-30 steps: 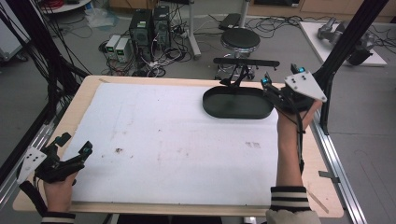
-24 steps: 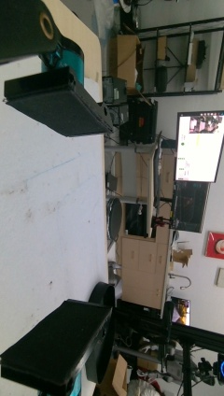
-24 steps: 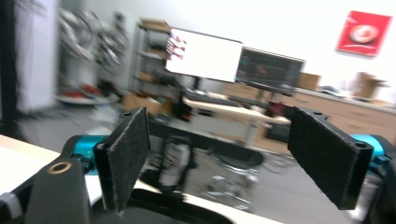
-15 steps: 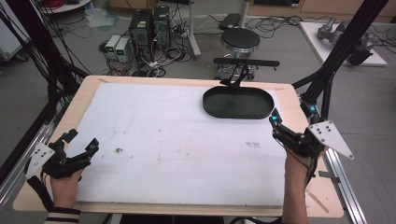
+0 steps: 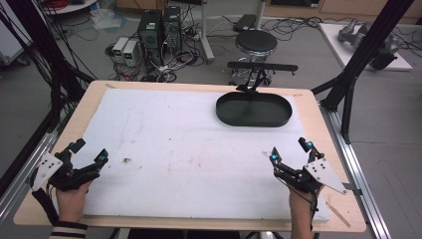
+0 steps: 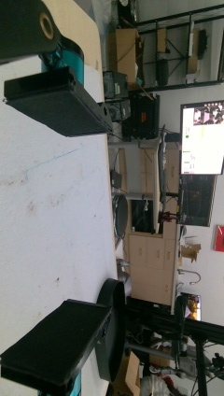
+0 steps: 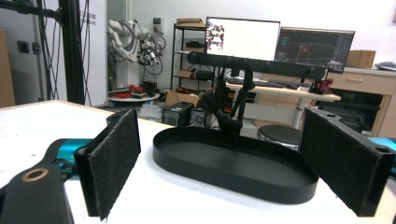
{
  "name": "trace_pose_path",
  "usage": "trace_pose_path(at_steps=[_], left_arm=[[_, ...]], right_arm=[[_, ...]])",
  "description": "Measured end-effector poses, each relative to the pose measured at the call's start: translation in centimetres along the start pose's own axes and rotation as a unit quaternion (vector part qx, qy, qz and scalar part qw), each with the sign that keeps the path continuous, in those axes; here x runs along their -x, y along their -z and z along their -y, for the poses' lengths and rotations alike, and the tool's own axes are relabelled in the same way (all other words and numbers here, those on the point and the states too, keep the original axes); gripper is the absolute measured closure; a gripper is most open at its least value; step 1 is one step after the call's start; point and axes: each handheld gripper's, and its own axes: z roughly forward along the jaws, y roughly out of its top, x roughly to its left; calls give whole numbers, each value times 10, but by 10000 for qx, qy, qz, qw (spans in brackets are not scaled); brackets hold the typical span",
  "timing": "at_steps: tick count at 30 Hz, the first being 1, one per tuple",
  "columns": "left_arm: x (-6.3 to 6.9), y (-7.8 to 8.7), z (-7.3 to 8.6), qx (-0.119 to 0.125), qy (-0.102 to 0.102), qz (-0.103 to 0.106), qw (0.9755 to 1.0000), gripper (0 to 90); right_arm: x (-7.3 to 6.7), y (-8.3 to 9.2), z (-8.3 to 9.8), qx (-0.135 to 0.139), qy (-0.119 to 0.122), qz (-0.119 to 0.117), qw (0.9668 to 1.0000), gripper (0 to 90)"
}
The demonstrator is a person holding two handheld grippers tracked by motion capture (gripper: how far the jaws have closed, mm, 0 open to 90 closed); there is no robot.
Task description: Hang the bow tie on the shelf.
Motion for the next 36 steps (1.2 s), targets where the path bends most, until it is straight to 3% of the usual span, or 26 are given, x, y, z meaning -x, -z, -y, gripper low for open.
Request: trace_pose_path(at_steps=[8,36], left_arm=[[2,-1,1,-29,-41,2,10000,116],[4,-3,7,-157,4,15,9999,116]], right_arm=[[-1,3,8,16,-237,119,9996,123],[6,10,10,-61,-224,162,9996,123]])
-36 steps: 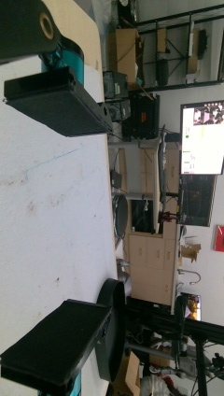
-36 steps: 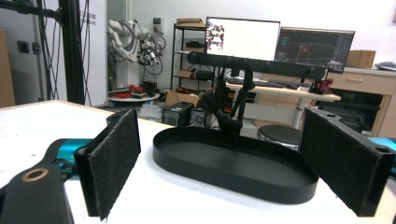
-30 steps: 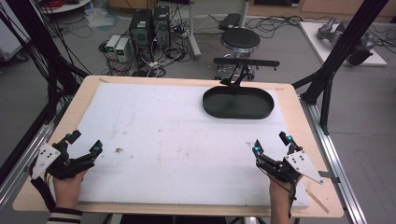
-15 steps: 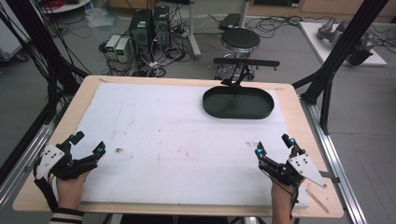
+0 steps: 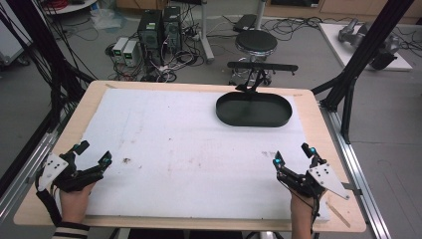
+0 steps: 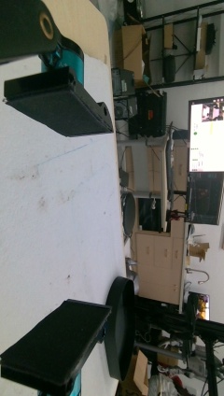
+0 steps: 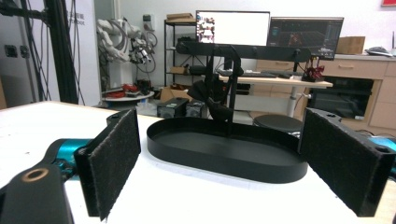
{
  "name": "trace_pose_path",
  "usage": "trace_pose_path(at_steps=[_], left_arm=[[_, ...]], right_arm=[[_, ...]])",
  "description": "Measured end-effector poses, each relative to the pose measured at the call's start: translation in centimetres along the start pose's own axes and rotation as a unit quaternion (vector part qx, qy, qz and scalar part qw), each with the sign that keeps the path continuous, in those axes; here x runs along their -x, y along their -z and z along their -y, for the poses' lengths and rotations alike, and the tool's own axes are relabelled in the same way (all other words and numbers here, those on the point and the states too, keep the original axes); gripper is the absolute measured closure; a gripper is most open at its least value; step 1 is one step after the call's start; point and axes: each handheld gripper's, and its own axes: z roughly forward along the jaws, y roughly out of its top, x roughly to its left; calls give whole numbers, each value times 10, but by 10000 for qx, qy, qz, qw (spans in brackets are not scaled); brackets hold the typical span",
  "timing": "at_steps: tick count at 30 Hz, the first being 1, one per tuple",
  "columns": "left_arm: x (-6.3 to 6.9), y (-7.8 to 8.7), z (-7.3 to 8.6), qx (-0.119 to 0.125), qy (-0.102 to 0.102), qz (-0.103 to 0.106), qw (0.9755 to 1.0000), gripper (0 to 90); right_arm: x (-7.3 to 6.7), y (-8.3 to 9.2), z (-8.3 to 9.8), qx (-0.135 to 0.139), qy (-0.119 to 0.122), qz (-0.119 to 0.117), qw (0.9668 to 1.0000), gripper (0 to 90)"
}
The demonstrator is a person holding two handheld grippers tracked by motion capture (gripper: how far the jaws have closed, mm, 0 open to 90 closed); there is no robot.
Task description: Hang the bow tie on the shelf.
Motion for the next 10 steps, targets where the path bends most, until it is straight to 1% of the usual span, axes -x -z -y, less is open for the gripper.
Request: trace_pose_path(at_steps=[2,4,5,10], left_arm=[[0,0,0,0,3,-7,10000,116],[0,-1,1,-26,-2,-26,10000,116],[0,0,1,-39,-8,-32,10000,116],[0,1,0,-29,-30,-66,10000,116]], right_arm=[[0,0,0,-9,-1,0,10000,123],[1,0,-1,-15,24,49,10000,123],[2,1,-1,-22,-29,39,10000,123],[5,2,0,-20,-114,23,9999,123]])
